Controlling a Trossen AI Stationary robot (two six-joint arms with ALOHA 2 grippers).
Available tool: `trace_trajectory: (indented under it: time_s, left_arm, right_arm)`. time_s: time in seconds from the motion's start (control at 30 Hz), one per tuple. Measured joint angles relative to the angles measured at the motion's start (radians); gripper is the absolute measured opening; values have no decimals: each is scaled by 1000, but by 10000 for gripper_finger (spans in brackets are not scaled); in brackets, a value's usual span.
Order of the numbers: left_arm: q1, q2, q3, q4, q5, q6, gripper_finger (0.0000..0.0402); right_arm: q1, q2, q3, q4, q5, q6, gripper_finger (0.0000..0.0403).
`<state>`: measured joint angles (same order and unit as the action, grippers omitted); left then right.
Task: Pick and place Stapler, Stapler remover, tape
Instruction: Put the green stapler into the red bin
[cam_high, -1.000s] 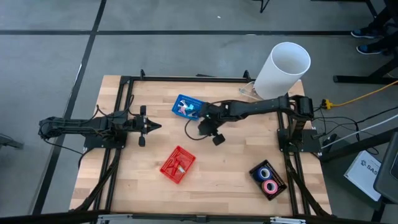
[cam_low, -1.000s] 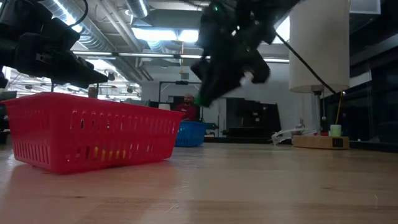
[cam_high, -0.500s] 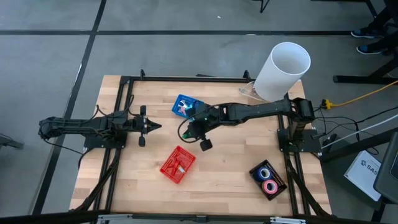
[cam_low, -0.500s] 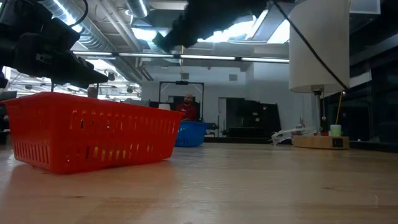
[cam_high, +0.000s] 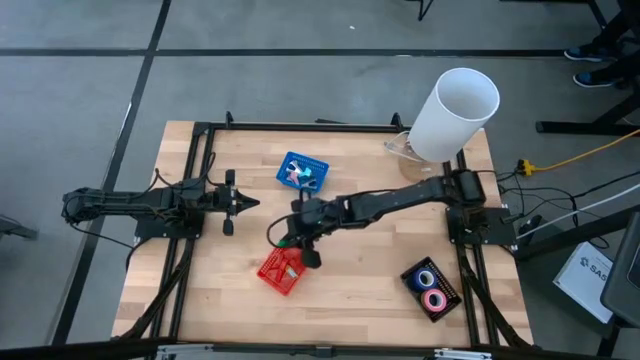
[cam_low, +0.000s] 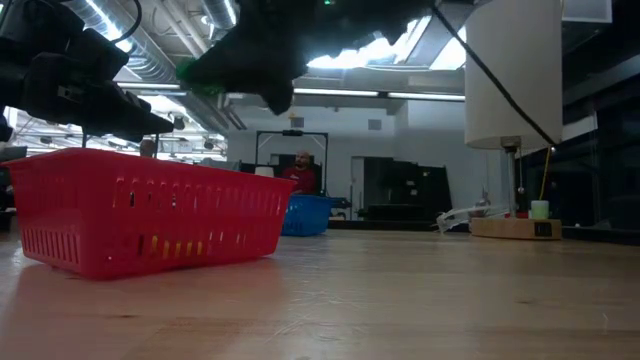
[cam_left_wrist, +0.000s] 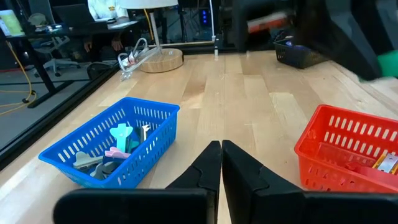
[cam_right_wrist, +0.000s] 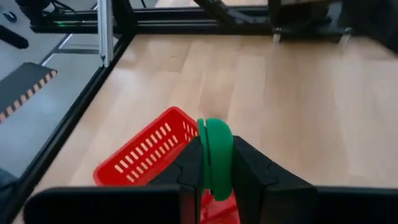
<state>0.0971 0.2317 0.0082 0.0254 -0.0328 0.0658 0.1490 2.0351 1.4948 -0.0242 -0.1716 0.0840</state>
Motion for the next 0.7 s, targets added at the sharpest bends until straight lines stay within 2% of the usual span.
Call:
trace_trajectory:
  time_s: [0.33, 0.53, 0.7]
  left_arm:
    - [0, 0, 0, 0, 0, 0, 8]
    - [0, 0, 0, 0, 0, 0, 13]
    - [0, 0, 0, 0, 0, 0, 9]
  right_arm:
    - [26, 188, 196, -59, -4, 47, 57]
    - [46, 222, 261, -185, -5, 43, 106]
    - [45, 222, 261, -185, -18, 45, 128]
